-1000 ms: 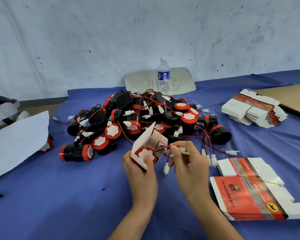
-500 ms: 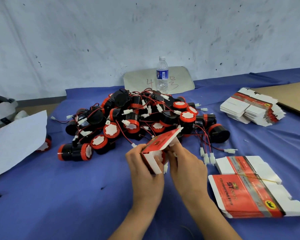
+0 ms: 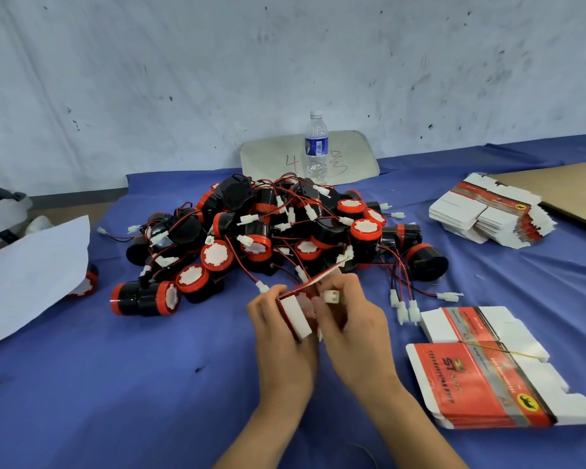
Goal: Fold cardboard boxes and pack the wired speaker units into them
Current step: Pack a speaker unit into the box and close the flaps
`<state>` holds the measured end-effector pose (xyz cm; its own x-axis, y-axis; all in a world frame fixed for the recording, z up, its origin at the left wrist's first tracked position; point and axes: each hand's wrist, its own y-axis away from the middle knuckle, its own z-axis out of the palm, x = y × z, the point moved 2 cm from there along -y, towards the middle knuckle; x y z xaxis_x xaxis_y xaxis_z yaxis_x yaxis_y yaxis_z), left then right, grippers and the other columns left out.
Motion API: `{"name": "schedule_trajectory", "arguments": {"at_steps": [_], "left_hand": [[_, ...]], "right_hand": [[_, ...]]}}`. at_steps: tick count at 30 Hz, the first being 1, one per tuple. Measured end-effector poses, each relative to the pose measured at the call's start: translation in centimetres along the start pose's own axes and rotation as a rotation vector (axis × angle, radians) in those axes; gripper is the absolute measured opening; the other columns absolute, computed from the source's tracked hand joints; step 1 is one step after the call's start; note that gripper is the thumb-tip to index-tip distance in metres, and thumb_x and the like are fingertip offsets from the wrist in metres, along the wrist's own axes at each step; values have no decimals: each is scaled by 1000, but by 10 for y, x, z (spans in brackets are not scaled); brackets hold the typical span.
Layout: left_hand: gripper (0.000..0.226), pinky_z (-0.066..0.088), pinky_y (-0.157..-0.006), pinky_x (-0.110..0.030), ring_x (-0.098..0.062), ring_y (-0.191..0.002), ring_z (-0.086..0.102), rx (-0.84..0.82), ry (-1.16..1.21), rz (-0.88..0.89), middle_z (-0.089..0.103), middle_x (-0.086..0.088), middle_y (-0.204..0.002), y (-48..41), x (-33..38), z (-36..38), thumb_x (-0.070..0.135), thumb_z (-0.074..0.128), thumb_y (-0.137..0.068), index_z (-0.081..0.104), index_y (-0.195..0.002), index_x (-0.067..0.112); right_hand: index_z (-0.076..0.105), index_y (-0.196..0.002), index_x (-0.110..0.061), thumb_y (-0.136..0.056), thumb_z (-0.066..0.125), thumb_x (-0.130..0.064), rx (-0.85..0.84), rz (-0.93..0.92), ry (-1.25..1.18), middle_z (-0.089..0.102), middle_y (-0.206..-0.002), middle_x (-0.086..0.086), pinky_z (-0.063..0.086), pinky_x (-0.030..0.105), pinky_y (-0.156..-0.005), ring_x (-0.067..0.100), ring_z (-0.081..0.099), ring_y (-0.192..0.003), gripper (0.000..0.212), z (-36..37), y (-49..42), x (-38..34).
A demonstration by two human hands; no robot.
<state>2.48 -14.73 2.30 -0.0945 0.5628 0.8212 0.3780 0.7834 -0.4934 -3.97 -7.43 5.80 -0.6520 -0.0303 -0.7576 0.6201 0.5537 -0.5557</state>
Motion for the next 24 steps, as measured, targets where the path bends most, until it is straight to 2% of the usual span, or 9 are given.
{"name": "schedule_trajectory", "arguments": {"at_steps": [3, 6, 9, 12, 14, 16, 18, 21, 24], "left_hand": [[30, 39, -69, -1, 15, -94, 48, -21, 125, -123, 47, -1, -116, -1, -2, 1, 17, 61, -90, 46, -114, 25], [27, 41, -74, -4, 12, -97, 48, -19, 142, -171, 49, 0, -116, -2, -3, 2, 13, 56, -94, 44, -113, 28], [26, 50, -86, -26, -2, -102, 51, -23, 160, -216, 48, 0, -118, -2, -4, 2, 15, 54, -95, 42, -114, 28], [24, 51, -88, -45, -10, -102, 53, -17, 176, -260, 47, 1, -116, -3, -4, 1, 16, 54, -95, 42, -114, 27], [25, 52, -88, -40, -8, -102, 52, -9, 169, -259, 46, 1, -118, -3, -4, 0, 18, 54, -96, 41, -114, 27], [26, 48, -81, -18, 2, -99, 51, -5, 152, -238, 46, 0, -120, -2, -5, 0, 18, 55, -96, 40, -114, 29], [29, 41, -72, -4, 17, -94, 47, -11, 137, -215, 45, 1, -118, -1, -3, 1, 15, 57, -94, 40, -108, 34], [34, 39, -69, 0, 22, -92, 45, -26, 133, -192, 43, 2, -118, 1, -2, 3, 14, 59, -90, 39, -105, 38], [34, 40, -69, 0, 21, -93, 45, -24, 135, -192, 44, 2, -119, 2, -4, 3, 16, 59, -90, 40, -109, 35]], "right_hand": [[59, -93, -34, -84, 59, -13, 108, -53, -187, 65, -80, -15, 49, 18, -58, 3, 63, -72, 22, -5, -2, -3], [70, -95, -8, -86, 62, -5, 245, -119, -74, 60, -96, -8, 43, 6, -67, -9, 55, -88, 13, -9, -5, 3], [68, -98, -8, -92, 59, -3, 254, -42, -60, 64, -85, -12, 40, 3, -64, -10, 58, -77, 12, -9, -6, 8], [64, -105, -8, -96, 53, -6, 195, 18, -20, 63, -71, -14, 43, 8, -58, 4, 62, -68, 14, -5, -4, 12], [64, -110, -8, -97, 51, -8, 166, 16, 47, 62, -73, -11, 43, 10, -60, 5, 59, -63, 18, -4, -4, 14], [64, -117, -9, -97, 50, -7, 135, -7, 106, 62, -85, -13, 41, 7, -68, 1, 56, -71, 24, -3, -4, 14], [61, -126, -8, -96, 48, -2, 104, -42, 193, 66, -96, -2, 47, 17, -74, 12, 61, -81, 34, -1, -4, 12], [53, -135, -4, -82, 45, 1, 69, -69, 342, 67, -97, 12, 42, 21, -72, 23, 63, -81, 54, 1, -2, 9], [53, -124, -24, -89, 41, -15, 39, 43, 238, 60, -77, -7, 39, 7, -63, 4, 53, -65, 37, 2, -2, 10]]}}
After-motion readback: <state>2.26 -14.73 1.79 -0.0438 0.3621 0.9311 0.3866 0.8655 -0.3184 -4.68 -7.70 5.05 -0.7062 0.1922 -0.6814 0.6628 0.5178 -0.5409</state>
